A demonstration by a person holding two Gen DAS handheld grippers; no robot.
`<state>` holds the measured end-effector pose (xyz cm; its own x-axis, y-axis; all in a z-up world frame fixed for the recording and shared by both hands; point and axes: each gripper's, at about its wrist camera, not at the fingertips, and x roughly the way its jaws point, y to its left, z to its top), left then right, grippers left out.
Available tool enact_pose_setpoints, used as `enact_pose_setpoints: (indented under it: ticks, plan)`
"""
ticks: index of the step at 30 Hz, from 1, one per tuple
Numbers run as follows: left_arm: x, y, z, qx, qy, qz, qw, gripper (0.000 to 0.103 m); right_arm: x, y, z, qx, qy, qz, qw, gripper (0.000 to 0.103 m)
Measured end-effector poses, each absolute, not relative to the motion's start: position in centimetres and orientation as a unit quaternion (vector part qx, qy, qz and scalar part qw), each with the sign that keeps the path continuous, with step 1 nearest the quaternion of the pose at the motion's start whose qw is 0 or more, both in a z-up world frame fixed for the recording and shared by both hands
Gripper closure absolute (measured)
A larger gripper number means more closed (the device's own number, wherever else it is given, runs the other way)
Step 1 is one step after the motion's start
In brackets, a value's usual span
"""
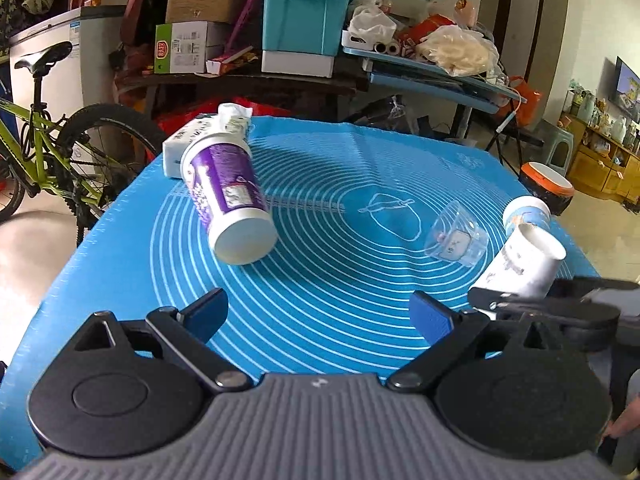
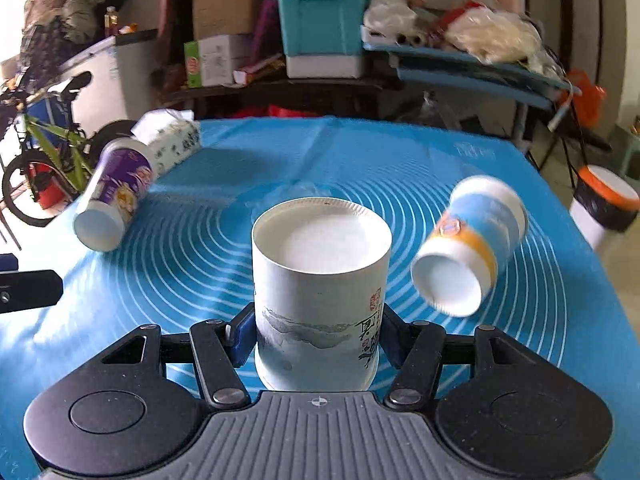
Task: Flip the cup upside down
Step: 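Rotate the held white paper cup with the right gripper, rim toward the mat, then lower the white paper cup rim-down onto the mat and open the right gripper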
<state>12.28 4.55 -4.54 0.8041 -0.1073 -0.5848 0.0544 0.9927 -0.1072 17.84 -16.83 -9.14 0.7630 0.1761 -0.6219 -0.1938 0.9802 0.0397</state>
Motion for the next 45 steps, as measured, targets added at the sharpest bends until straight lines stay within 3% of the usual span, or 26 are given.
enact_pose_setpoints:
  ticks: [8, 14, 32, 45]
  plan:
    - [12.0, 3.4, -4.9, -0.043, 0.316, -0.045, 0.947, 0.007, 18.4, -16.8, -10.0, 0.006, 0.342, 0.084, 0.936, 0.032]
    - [10.9, 2.9, -4.3, -0.04, 0.316, -0.046, 0.947, 0.007, 16.8, -18.0, -8.8, 0.021, 0.33, 0.067, 0.941, 0.0]
    - [3.1, 0.4, -2.9, 0.028, 0.303, -0.065, 0.95, 0.007, 2.7, -18.8, -3.1, 0.031, 0.306, 0.051, 0.95, 0.0]
    - [2.0, 0.2, -3.4, 0.023, 0.308, -0.07, 0.948, 0.007, -0.8, -18.4, -2.5, 0.029, 0.306, 0.055, 0.95, 0.0]
